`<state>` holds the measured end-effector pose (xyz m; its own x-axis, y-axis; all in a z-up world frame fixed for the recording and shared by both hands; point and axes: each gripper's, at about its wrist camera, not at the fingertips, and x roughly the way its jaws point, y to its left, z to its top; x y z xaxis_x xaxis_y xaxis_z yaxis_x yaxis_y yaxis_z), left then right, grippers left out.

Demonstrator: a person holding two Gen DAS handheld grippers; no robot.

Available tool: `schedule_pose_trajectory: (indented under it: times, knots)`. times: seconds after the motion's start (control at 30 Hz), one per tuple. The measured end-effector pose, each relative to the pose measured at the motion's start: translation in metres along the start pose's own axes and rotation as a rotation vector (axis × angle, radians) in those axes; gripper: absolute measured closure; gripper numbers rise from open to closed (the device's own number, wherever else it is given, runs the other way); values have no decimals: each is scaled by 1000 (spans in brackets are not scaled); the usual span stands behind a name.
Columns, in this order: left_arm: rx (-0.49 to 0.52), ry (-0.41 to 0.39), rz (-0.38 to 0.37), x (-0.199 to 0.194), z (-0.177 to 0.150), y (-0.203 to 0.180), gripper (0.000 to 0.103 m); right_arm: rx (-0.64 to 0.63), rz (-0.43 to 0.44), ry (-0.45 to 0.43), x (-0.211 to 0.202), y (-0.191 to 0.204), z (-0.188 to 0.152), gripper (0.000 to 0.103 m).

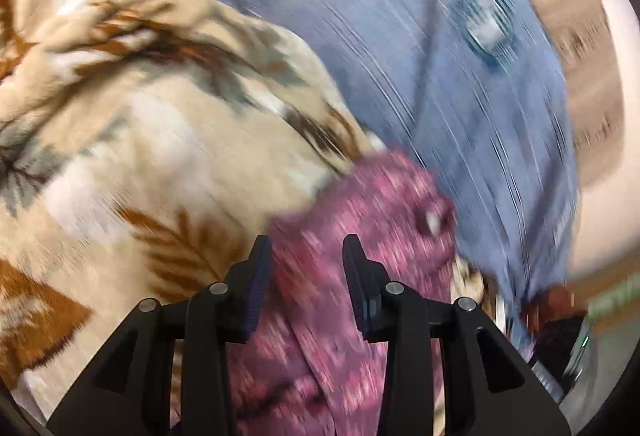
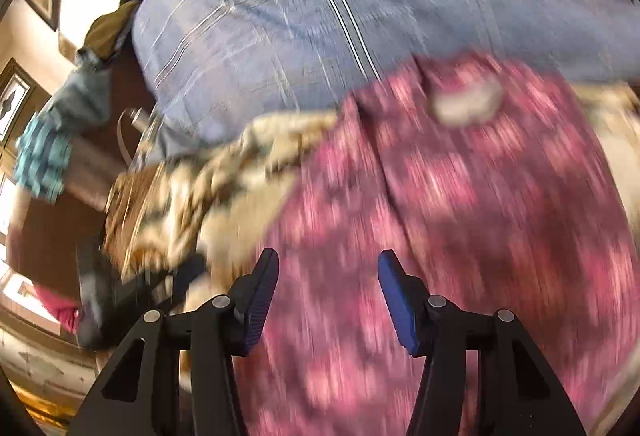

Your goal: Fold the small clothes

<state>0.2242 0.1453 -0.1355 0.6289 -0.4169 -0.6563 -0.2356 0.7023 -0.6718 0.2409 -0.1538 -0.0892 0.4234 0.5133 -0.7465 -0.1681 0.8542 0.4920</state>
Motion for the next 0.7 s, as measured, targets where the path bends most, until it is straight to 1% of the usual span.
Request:
schedule_pose_trajectory:
  times: [0.03,0.1,0.13,0.2,0.27,0.3,0.37,0.43,0.47,0.53,0.57,0.6,0.63,0.7]
  knots:
    - [41,28,-14,-1,-9,-7,65,-2,-24,-3,-6,-7,-24,49]
    - [114,76,-25,0,-29,-20,63,6,-106,-10,-21,-25,-71,48]
    - [159,108,-16,1,-41,-26,63,26,-121,-15,-29,-36,-92,48]
    - [221,139,-18,0,-58,-33,63,76,-93,-18,-41,-57,-122,48]
    - [233,152,-5,-5,-71,-29,62,122,-102,-31,-50,-76,-144,48]
    - [220,158,-1,-9,-82,-21,61,139,-111,-26,-52,-83,-152,48]
    - [203,158,5,-17,-105,-6,60,137,-128,-24,-56,-90,-163,48]
    - [195,146,19,-22,-129,4,60,152,-107,-15,-55,-95,-170,48]
    - [201,153,24,-19,-140,5,60,158,-89,4,-50,-97,-170,48]
    - [213,182,44,-13,-155,7,60,149,-113,20,-43,-96,-172,54]
    - [210,189,47,-9,-159,9,60,129,-125,26,-40,-93,-172,67]
    - [204,185,50,-9,-161,11,60,100,-152,38,-38,-88,-172,95]
    - [200,181,49,-10,-160,12,60,80,-170,52,-39,-82,-174,94]
    - [200,158,41,-15,-158,13,60,50,-162,20,-56,-69,-177,95]
